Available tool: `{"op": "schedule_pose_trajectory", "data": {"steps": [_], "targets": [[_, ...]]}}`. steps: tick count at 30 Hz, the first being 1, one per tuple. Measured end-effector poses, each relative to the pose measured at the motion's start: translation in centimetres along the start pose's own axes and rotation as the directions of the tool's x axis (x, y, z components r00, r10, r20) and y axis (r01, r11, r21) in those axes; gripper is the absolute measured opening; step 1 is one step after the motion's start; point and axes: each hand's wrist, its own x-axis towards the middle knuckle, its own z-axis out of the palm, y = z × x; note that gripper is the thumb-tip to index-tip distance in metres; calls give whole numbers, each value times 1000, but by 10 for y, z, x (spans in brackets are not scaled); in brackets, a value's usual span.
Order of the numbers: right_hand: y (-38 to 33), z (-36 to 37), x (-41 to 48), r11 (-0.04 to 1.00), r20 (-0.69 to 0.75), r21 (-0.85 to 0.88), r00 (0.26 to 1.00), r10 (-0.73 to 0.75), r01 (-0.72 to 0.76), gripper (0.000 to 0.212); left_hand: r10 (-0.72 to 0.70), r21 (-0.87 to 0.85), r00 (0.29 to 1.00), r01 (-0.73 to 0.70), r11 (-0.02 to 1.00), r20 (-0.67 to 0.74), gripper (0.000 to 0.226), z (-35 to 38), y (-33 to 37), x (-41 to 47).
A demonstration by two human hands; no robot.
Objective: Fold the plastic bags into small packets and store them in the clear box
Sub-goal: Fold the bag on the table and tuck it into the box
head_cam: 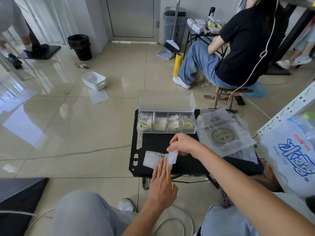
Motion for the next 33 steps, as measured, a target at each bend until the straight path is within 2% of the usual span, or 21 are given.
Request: {"op": "schedule_pose_trajectory", "data": {"steps": [4, 6, 7, 10, 11, 17, 24, 28, 31, 33], "targets": [[-25, 35, 12, 998, -19, 30, 998, 56, -56, 40, -32, 154, 992, 12, 988, 123, 81, -8, 8, 1], [-25, 53, 17, 998, -35, 28, 998, 59, -58, 47, -41, 185, 991, 16, 983, 131, 79, -9, 8, 2], [-23, 61, 18, 999, -47, 6, 998, 36, -35, 43, -44, 188, 991, 20, 982, 126, 79, -10, 8, 3], [-11, 77, 17, 985, -53, -161, 996, -72, 63, 11, -55, 163, 990, 34, 986, 128, 79, -10, 8, 3], [-6, 80, 15, 974, -45, -210, 994, -97, 85, 8, -59, 153, 989, 38, 988, 132, 80, -10, 7, 3], [15, 97, 15, 880, -25, -411, 962, -271, 237, 8, -47, 203, 987, 15, 979, 153, 79, -4, 4, 2], [6, 116, 36, 723, 41, -643, 954, -298, 253, 8, -80, 294, 974, 15, 956, 211, 83, -5, 11, -5], [7, 114, 45, 680, 41, -696, 958, -284, 232, 10, -154, 334, 951, 58, 941, 268, 90, -12, 16, -24], [12, 115, 47, 663, 38, -702, 944, -328, 259, 13, -241, 313, 906, 129, 941, 349, 84, -33, 15, -35], [16, 116, 46, 661, 26, -699, 934, -357, 272, 15, -260, 277, 914, 174, 945, 312, 82, -51, 5, -36]]}}
